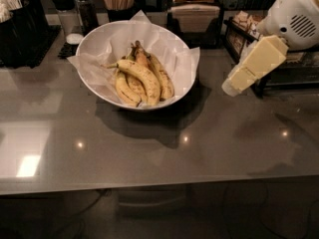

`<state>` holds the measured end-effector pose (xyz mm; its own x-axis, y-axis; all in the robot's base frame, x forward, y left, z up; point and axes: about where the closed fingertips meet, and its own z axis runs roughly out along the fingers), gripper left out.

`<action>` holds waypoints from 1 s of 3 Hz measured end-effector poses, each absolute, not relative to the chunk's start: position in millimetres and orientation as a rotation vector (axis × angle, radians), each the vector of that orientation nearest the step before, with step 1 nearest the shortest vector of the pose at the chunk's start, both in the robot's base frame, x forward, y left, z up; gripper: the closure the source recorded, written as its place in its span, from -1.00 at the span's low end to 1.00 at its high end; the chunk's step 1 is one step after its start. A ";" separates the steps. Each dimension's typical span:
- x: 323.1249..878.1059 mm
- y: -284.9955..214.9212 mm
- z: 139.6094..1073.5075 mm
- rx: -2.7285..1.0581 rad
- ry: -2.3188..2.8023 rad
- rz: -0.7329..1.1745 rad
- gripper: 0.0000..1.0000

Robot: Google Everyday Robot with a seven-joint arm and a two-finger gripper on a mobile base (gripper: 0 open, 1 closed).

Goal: Pick banana from white bowl

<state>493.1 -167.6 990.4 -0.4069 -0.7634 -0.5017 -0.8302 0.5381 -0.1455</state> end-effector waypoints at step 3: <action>490.2 -120.4 998.1 -1.171 2.173 0.274 -1.00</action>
Offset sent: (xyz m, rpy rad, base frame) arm -0.0039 0.0072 0.0140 0.1940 -0.0516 -0.0907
